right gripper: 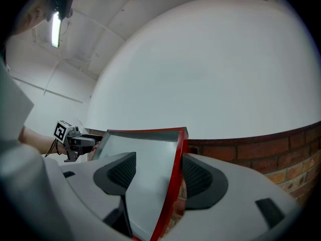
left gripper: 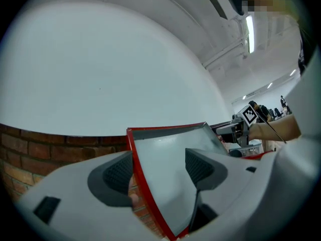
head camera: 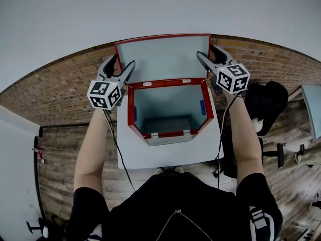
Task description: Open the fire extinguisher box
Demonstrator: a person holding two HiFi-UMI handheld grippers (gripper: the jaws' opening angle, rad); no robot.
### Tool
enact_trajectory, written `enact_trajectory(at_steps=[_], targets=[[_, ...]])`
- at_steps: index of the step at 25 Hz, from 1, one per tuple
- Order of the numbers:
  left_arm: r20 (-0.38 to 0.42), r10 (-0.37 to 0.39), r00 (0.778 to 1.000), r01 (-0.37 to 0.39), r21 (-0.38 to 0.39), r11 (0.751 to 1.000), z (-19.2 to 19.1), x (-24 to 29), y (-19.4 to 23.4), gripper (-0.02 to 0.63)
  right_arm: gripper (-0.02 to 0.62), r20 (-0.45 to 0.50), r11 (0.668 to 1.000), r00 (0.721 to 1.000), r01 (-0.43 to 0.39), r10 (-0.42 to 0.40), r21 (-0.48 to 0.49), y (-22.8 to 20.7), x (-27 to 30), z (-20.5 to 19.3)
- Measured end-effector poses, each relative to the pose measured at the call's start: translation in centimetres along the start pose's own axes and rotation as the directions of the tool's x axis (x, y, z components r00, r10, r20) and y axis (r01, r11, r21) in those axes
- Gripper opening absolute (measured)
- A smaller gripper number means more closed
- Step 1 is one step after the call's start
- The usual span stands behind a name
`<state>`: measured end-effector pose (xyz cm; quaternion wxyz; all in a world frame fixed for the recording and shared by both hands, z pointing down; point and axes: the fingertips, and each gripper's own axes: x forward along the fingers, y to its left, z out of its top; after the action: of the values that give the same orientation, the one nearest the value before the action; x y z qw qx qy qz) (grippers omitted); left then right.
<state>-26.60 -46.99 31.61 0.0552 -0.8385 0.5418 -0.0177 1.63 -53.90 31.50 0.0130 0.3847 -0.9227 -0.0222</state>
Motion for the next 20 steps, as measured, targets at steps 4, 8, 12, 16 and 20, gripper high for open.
enact_trajectory(at_steps=[4,8,12,16,20], targets=[[-0.008,0.002,1.000,-0.002,-0.006,1.000,-0.3,0.4,0.3,0.362,0.293,-0.007,1.000,1.000,0.006,-0.006,0.011,-0.3,0.5,-0.3],[-0.010,0.000,1.000,0.000,-0.005,1.000,-0.4,0.7,0.5,0.361,0.293,-0.003,1.000,1.000,0.005,-0.005,0.019,-0.5,0.7,-0.4],[-0.010,0.006,1.000,-0.006,0.007,1.000,-0.4,0.9,0.7,0.360,0.293,0.004,1.000,1.000,-0.005,0.005,0.021,-0.6,0.6,-0.4],[-0.005,0.016,1.000,-0.016,0.002,1.000,-0.2,0.5,1.1,0.360,0.293,0.013,1.000,1.000,0.002,-0.002,0.018,-0.8,0.2,-0.3],[0.037,0.057,0.998,-0.056,-0.031,0.998,1.1,-1.2,1.9,0.360,0.293,0.050,0.998,0.997,0.064,-0.065,0.018,-1.8,-1.9,0.7]])
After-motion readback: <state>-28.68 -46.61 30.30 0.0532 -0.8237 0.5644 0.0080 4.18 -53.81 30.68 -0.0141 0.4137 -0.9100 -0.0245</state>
